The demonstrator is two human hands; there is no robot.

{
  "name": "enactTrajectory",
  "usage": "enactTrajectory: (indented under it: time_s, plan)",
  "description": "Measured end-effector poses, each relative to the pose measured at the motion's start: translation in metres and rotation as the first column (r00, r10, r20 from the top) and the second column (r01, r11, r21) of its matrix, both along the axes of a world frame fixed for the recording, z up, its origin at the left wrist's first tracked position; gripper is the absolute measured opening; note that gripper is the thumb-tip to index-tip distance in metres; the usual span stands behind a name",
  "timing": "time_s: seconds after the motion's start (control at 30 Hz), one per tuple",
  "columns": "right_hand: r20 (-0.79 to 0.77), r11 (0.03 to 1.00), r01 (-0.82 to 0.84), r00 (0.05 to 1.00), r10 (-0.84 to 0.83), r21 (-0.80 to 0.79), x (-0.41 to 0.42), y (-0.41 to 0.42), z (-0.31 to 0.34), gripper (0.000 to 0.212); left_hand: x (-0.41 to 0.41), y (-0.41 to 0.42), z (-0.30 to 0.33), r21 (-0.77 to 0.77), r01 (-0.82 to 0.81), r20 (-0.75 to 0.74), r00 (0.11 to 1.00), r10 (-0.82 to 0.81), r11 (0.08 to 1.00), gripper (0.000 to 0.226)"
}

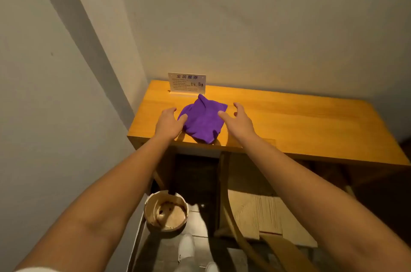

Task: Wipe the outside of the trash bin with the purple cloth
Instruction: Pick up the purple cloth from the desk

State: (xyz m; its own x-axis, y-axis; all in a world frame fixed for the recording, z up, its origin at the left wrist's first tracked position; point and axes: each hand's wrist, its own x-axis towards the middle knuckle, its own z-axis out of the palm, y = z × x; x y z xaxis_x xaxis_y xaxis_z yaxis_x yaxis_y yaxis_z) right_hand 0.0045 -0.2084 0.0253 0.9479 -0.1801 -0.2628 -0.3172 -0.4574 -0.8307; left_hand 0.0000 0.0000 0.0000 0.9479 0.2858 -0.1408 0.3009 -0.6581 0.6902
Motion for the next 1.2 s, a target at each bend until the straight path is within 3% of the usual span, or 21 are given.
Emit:
enactTrajectory:
  time_s: [0.07, 0.13, 0.23, 0.3, 0.43, 0.63, 0.73, 0.8, 0.87, 0.93, 0.97, 1.0, 1.07, 1.1, 1.2]
  plan:
    - [0.088, 0.983, -0.122, 0.987, 0.135, -0.137, 0.006, 0.009, -0.004, 0.085, 0.015, 0.004, -0.008, -0.121, -0.079, -0.059, 0.996, 0.072, 0.990, 0.070]
    - [0.076, 0.981, -0.174, 0.981, 0.180, -0.087, 0.011, 0.018, -0.014, 0.089, 0.028, 0.006, -0.016, -0.240, -0.115, -0.141, 0.987, 0.083, 0.964, 0.078]
    - [0.047, 0.985, -0.167, 0.985, 0.169, -0.038, 0.020, 0.028, -0.029, 0.092, 0.048, 0.007, -0.025, -0.295, -0.099, -0.184, 0.982, 0.045, 0.950, 0.085]
    - [0.035, 0.980, -0.182, 0.982, 0.185, -0.080, 0.024, 0.033, -0.038, 0.094, 0.056, 0.007, -0.026, -0.373, -0.072, -0.230, 0.973, -0.016, 0.925, 0.073]
    - [0.032, 0.966, -0.207, 0.976, 0.214, -0.157, 0.029, 0.040, -0.049, 0.094, 0.063, 0.001, -0.023, -0.558, -0.010, -0.227, 0.964, -0.141, 0.830, 0.026]
    - [0.052, 0.991, -0.118, 0.992, 0.114, 0.062, 0.027, 0.039, -0.049, 0.084, 0.061, -0.001, 0.001, -0.734, -0.077, -0.116, 0.993, -0.013, 0.675, 0.020]
    - [0.026, 0.975, 0.008, 1.000, -0.014, 0.222, 0.024, 0.042, -0.045, 0.071, 0.050, -0.001, 0.019, -0.863, -0.089, -0.077, 0.996, 0.045, 0.497, 0.018]
    - [-0.055, 0.908, 0.077, 0.997, -0.059, 0.412, 0.023, 0.046, -0.039, 0.079, 0.042, 0.000, 0.029, -0.936, -0.073, -0.052, 0.996, 0.070, 0.344, 0.018]
    - [-0.109, 0.732, 0.057, 0.994, 0.024, 0.679, 0.021, 0.050, -0.034, 0.078, 0.034, -0.001, 0.036, -0.976, -0.063, -0.044, 0.994, 0.096, 0.209, 0.021]
    - [-0.117, 0.471, 0.055, 0.988, 0.103, 0.880, 0.013, 0.053, -0.027, 0.066, 0.022, -0.003, 0.042, -0.973, -0.062, -0.043, 0.995, 0.091, 0.224, 0.022]
    - [-0.127, 0.393, 0.069, 0.984, 0.125, 0.917, 0.009, 0.053, -0.024, 0.061, 0.015, -0.003, 0.043, -0.952, -0.067, -0.046, 0.996, 0.078, 0.297, 0.023]
    - [-0.137, 0.389, 0.075, 0.982, 0.134, 0.918, 0.005, 0.054, -0.021, 0.058, 0.008, -0.003, 0.043, -0.922, -0.074, -0.050, 0.996, 0.071, 0.379, 0.025]
    - [-0.147, 0.520, 0.078, 0.985, 0.093, 0.850, -0.003, 0.054, -0.016, 0.054, -0.009, 0.001, 0.038, -0.882, -0.106, -0.061, 0.992, 0.111, 0.459, 0.029]
    - [-0.138, 0.591, 0.072, 0.988, 0.068, 0.803, -0.008, 0.053, -0.014, 0.050, -0.017, 0.004, 0.037, -0.890, -0.134, -0.073, 0.986, 0.152, 0.436, 0.030]
    - [-0.072, 0.704, -0.014, 0.993, 0.092, 0.710, -0.024, 0.045, -0.011, 0.044, -0.048, 0.016, 0.034, -0.952, -0.214, -0.171, 0.964, 0.202, 0.217, 0.035]
